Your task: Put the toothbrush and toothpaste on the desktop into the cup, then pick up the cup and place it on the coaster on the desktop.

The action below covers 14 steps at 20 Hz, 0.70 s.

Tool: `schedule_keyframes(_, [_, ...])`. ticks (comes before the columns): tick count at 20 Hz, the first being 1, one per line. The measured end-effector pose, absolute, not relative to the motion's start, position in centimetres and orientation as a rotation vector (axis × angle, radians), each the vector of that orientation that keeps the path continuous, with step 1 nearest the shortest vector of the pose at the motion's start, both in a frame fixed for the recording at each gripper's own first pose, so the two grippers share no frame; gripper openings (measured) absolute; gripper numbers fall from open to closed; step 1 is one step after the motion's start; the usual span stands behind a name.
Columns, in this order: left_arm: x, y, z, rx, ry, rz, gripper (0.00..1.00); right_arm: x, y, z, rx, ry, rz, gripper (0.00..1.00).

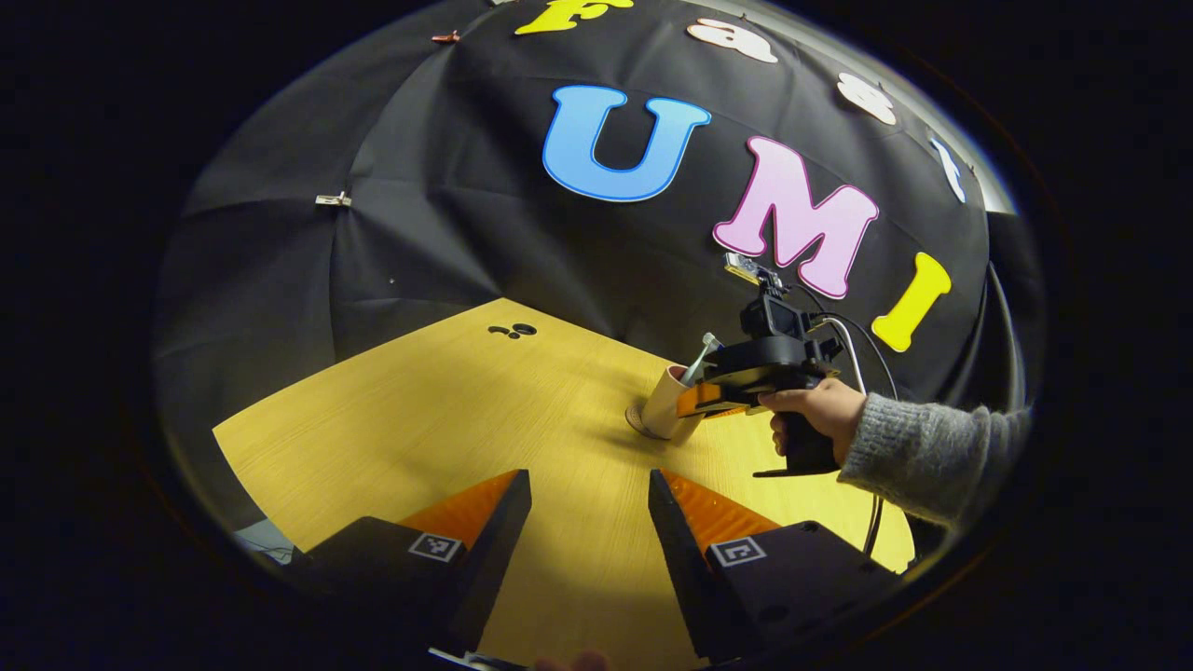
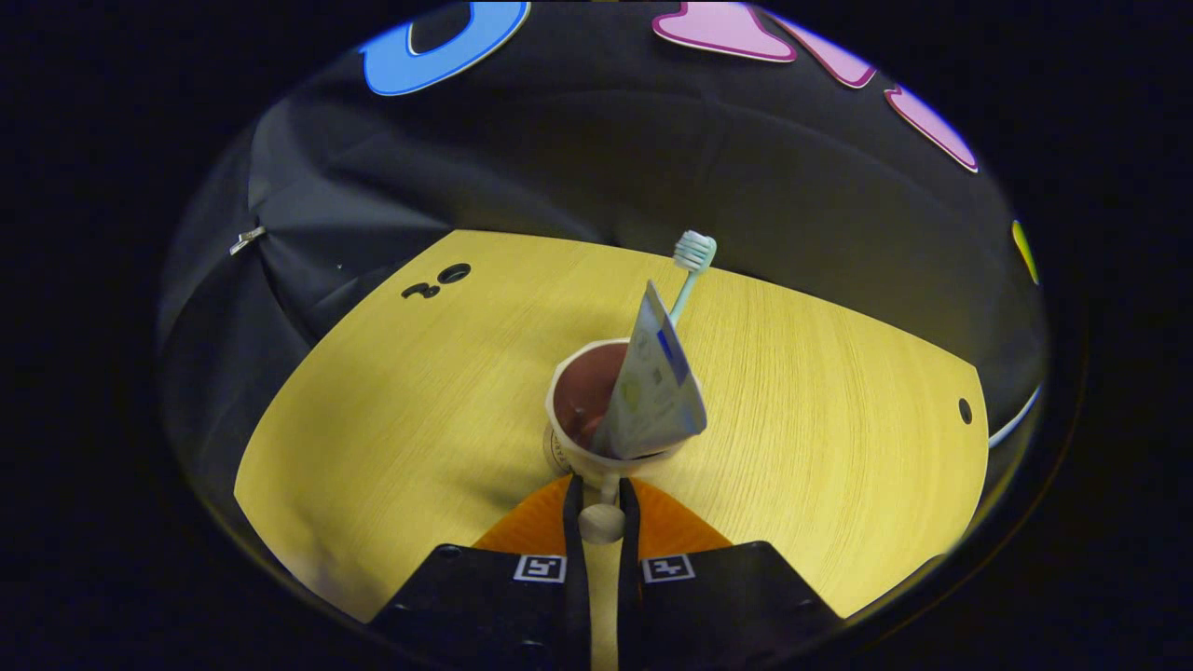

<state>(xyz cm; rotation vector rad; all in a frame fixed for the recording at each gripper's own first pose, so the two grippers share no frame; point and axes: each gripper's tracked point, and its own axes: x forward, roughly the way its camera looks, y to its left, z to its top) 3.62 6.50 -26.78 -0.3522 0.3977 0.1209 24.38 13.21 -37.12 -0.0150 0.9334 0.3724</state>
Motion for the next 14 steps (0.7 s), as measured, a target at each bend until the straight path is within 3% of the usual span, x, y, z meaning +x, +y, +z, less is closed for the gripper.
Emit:
schedule_keyframes(1, [3.6,6.4,-26.9,-0.353,0.397,0.122,0.82,24.4,13.3,-37.3,-0.012,0.935,0.368,0.09])
schedule_keyframes(2, [3.5,6.4,-26.8,-0.354,0.397,0.122,0.82,24.2,13.2,-37.4,-0.016,0.945,0.363,0.15])
schedule_keyframes(5, [3.6,6.4,-26.6,-0.353,0.391,0.121,0.82,24.4,13.2,-37.4,-0.036,0.949,0.364,0.16])
schedule_keyframes(7, [3.7,6.3,-26.3,-0.349,0.386,0.118,0.82,23.9,12.9,-37.6,-0.045,0.967,0.359,0.25])
schedule_keyframes(11, [3.5,6.5,-25.9,-0.340,0.386,0.120,0.82,24.2,12.4,-36.6,-0.004,0.936,0.328,0.32])
schedule_keyframes(14, [3.4,6.4,-25.4,-0.333,0.387,0.115,0.82,23.8,11.8,-35.9,0.018,0.926,0.317,0.46])
